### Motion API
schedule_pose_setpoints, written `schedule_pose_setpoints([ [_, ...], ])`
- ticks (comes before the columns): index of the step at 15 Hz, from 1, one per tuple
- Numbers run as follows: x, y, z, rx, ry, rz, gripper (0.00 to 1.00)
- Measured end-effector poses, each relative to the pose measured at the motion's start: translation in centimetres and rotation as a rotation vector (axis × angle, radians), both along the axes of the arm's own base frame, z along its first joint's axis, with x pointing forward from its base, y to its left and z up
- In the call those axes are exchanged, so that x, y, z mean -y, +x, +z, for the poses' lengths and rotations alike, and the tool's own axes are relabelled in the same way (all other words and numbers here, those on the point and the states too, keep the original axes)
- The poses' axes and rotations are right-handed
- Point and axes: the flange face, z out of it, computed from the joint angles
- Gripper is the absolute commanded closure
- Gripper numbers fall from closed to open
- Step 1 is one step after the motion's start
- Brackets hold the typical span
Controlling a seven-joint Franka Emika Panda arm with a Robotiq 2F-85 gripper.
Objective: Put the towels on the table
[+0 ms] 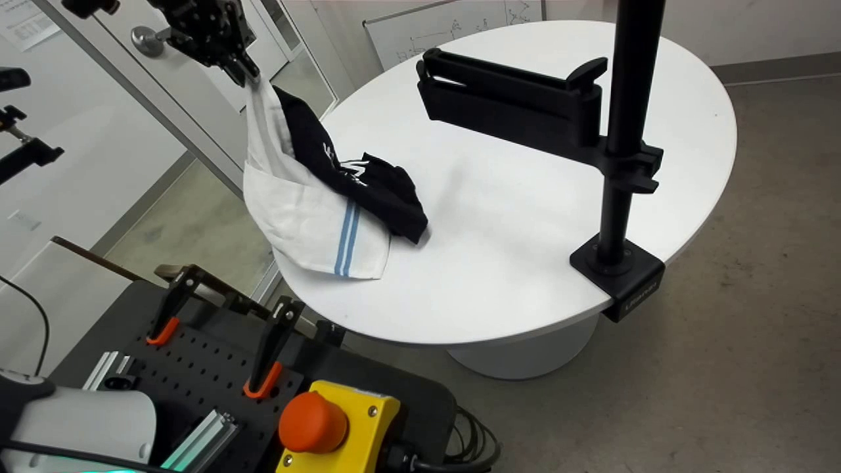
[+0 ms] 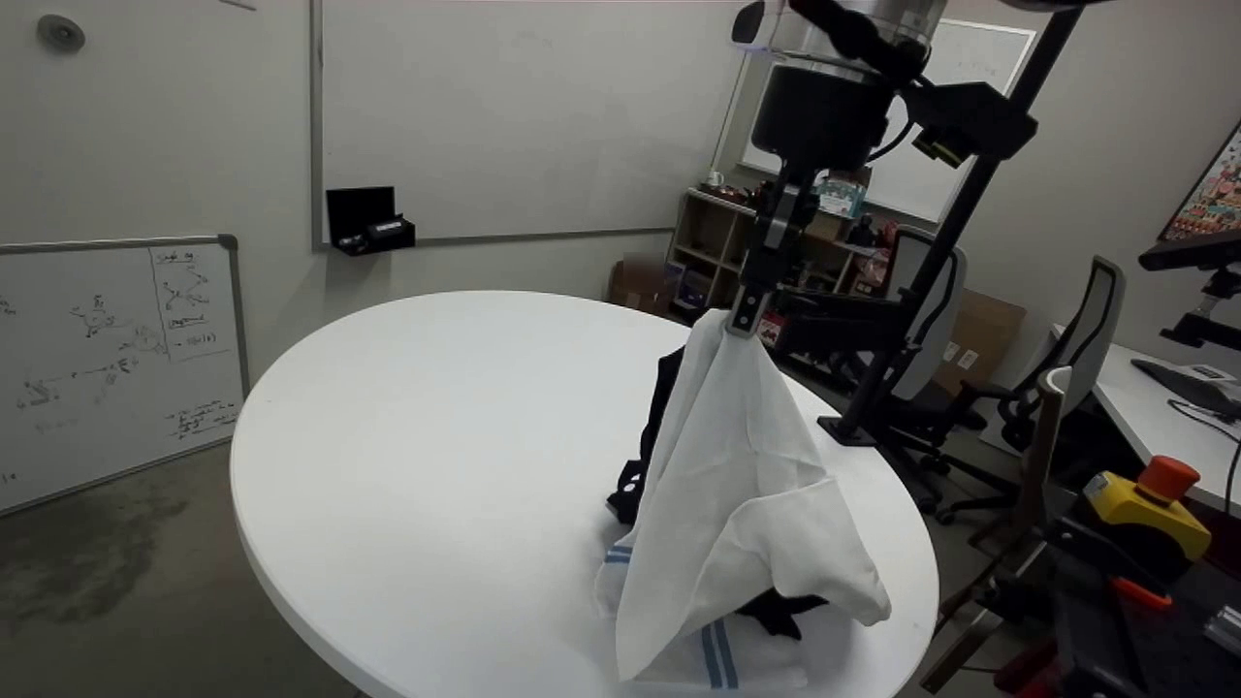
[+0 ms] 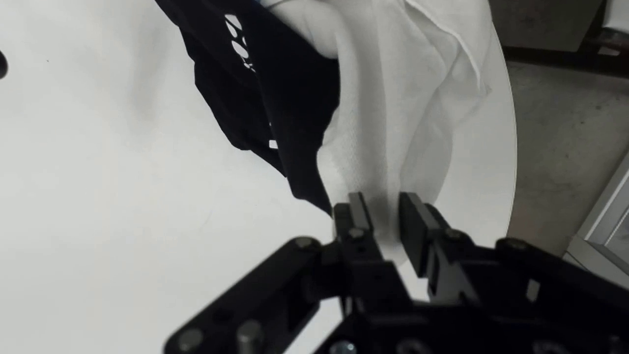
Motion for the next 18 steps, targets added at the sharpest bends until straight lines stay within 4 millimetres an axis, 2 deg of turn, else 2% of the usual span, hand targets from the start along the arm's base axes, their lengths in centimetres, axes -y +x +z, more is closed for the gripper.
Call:
schedule_pose_setpoints([
  [6, 0.2, 1.1, 0.4, 0.036, 0.012, -0.051, 0.02],
  [13, 1.4, 1.9, 1.7, 0.106, 0.033, -0.108, 0.00],
  [18, 1.9, 2.2, 3.7, 0.146, 0.054, -0.137, 0.00],
])
